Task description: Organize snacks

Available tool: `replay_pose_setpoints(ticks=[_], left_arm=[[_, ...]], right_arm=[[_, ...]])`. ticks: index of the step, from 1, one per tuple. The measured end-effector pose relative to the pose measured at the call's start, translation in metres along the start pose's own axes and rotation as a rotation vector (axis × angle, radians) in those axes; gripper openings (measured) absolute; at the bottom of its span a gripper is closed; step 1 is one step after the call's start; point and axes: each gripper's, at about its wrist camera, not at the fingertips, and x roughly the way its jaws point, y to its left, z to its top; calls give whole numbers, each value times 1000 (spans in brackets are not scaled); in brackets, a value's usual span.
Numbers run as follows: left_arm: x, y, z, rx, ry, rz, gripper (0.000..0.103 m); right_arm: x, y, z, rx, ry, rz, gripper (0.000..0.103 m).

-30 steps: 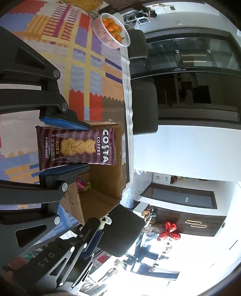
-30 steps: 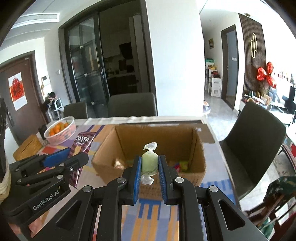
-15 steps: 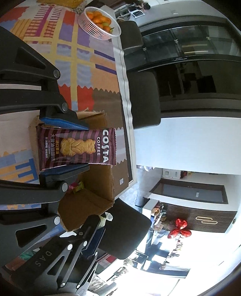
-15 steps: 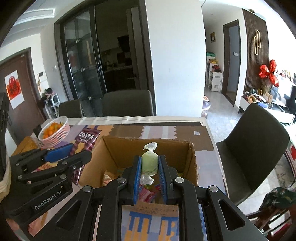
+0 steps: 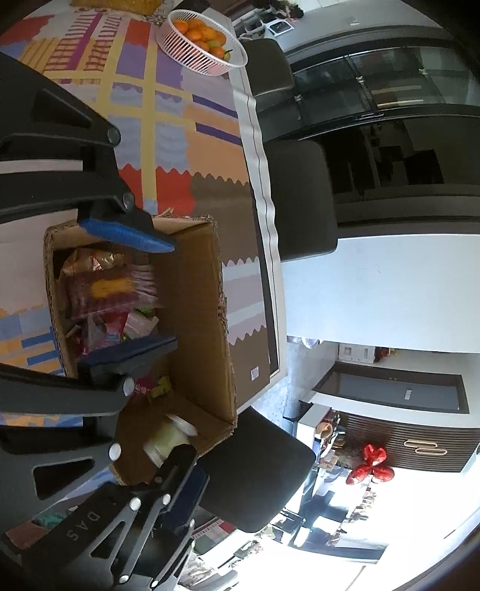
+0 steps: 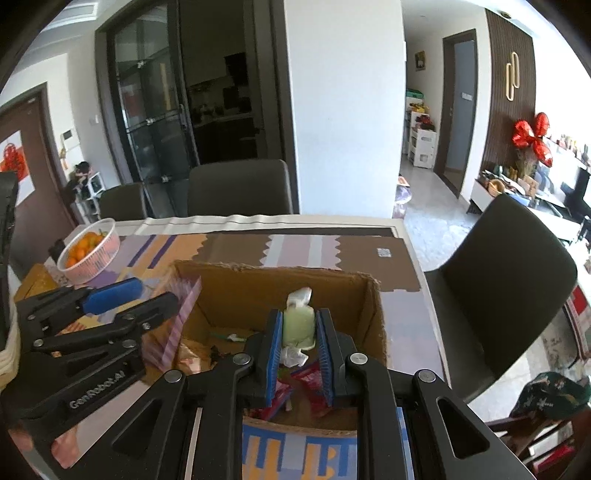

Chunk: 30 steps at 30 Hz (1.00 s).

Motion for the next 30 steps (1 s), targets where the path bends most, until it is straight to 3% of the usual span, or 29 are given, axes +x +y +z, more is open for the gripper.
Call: replay_pose_setpoints(ticks=[1, 2, 6, 14, 23, 30], left_arm=[[-1, 0, -2, 3, 0, 11, 48], [-1, 0, -2, 6, 1, 16, 48], [-7, -1, -9, 17, -3, 37, 54], [-34, 4, -23, -7, -41, 105, 71], [-91, 0, -60, -13, -160, 143, 95], [-135, -9, -98, -11, -247, 160, 103]], right_arm=[[1, -2, -1, 6, 9, -8, 35], [2, -4, -2, 13, 14, -13, 38], [1, -7, -7, 13, 26, -18, 38], [-10, -11, -20, 42, 42, -28, 60], [-62, -10, -45, 71, -52, -54, 83], [-111, -5, -76, 66, -155, -100, 92]])
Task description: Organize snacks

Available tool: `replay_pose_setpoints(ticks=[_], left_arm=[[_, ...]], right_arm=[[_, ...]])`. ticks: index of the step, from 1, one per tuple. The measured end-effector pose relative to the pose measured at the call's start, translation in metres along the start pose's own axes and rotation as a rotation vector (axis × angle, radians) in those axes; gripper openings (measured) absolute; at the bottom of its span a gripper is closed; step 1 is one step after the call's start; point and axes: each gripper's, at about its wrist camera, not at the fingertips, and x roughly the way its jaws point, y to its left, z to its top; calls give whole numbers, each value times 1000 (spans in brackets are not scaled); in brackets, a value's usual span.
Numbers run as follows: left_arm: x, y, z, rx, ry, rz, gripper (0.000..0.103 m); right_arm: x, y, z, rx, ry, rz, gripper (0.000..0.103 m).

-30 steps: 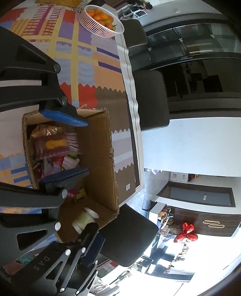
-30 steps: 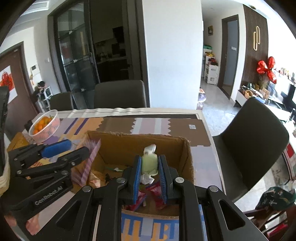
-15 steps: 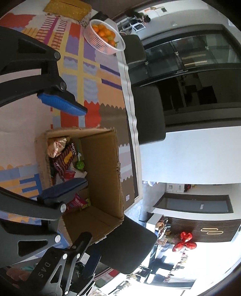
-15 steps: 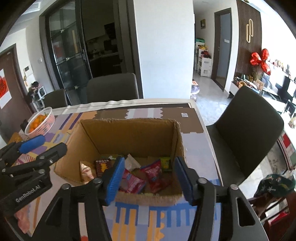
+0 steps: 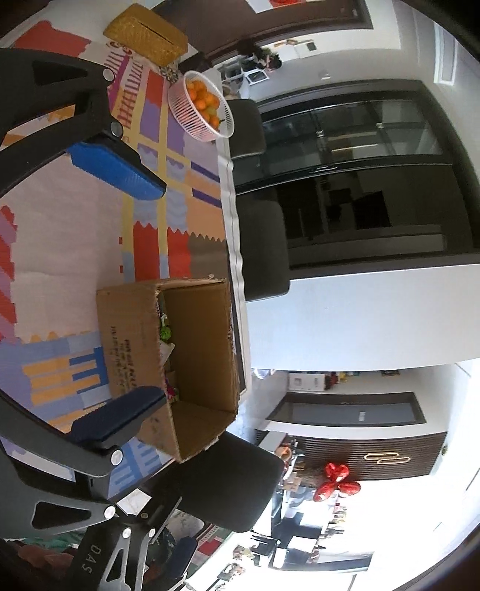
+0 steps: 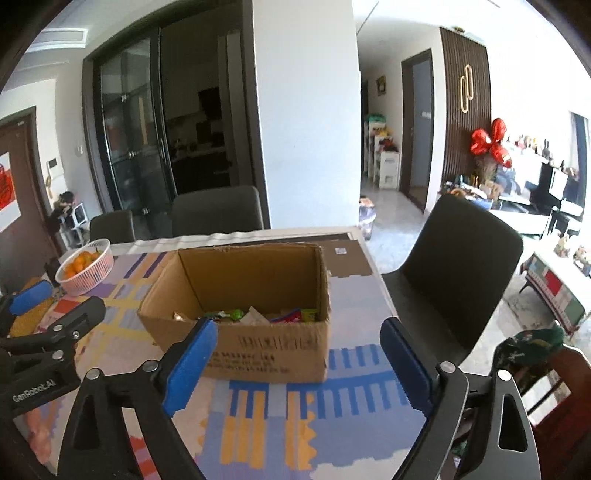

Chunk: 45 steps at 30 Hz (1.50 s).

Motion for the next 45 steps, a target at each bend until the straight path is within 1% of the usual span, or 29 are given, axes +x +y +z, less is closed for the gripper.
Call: replay_pose_setpoints(ticks=[4, 10, 14, 19, 20, 22, 28, 37, 45], left_arm=[[-20, -2, -16, -4, -2, 6, 103], [-44, -1, -38, -18, 2, 8, 103], [-59, 1, -51, -31, 8, -17, 103], [-80, -4, -61, -4, -15, -28, 103], [-84, -5, -62, 1, -19, -20, 103], [-92, -6, -65, 10, -31, -6, 103], [-112, -8, -74, 18, -54, -10, 103], [-124, -4, -86, 16, -66, -3, 103], [-125, -5, -87, 13, -69, -8, 103]], right_arm=[[-25, 4, -18, -21, -29, 2, 92], [-49, 6, -41, -35, -44, -9, 92], [-63, 8, -52, -45, -49, -12, 92], [-81, 10, -69, -43, -49, 0, 92], [-85, 8, -71, -42, -54, -1, 92], [-94, 7, -75, -47, -69, -19, 92], [-114, 8, -82, -71, -98, -42, 92], [-128, 15, -92, -88, -91, -7, 92], [-130, 16, -95, -85, -92, 0, 92]])
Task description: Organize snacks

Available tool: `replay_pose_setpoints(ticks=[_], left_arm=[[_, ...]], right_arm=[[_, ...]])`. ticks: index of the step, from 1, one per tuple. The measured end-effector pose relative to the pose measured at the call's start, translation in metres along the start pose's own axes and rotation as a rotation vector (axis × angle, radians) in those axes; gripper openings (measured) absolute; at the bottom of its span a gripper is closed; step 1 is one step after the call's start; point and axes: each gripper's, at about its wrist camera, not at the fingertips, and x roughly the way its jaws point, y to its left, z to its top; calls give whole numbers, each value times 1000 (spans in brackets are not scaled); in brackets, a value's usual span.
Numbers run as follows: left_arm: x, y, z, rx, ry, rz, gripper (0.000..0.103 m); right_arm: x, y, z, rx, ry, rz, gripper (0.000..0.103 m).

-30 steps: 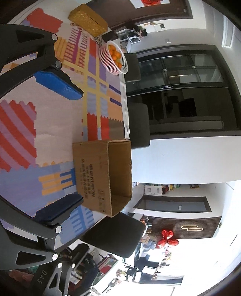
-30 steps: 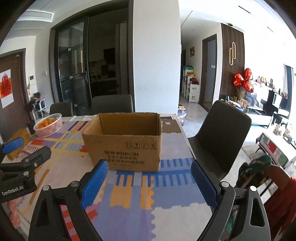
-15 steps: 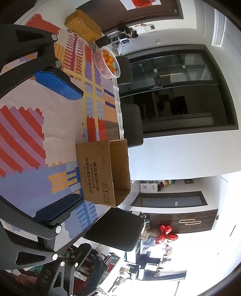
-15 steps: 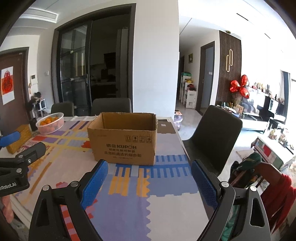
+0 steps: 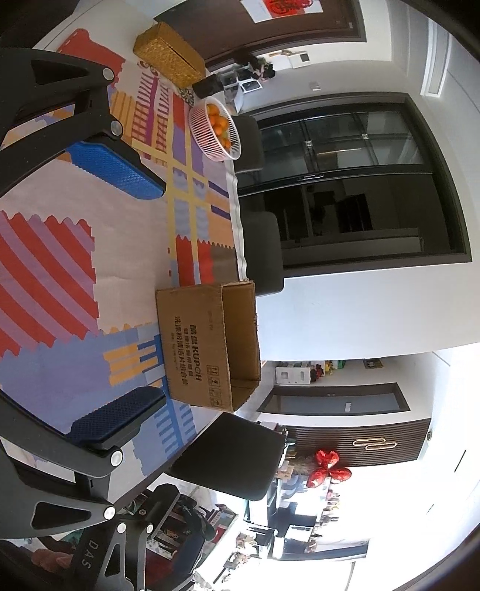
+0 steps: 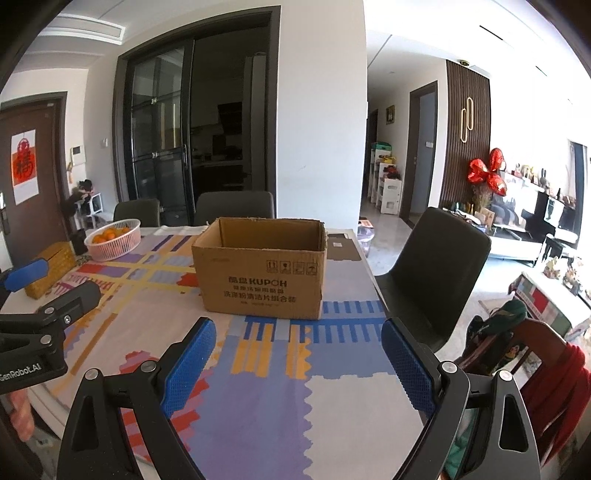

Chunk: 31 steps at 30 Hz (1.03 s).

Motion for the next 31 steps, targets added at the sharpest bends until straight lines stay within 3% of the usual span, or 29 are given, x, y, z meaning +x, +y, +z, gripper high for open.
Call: replay_pose_setpoints(ticks=[31], left_arm=[[8, -5, 0, -7, 29, -15, 103]], right_arm=[[0, -4, 1, 9, 20, -2, 92]])
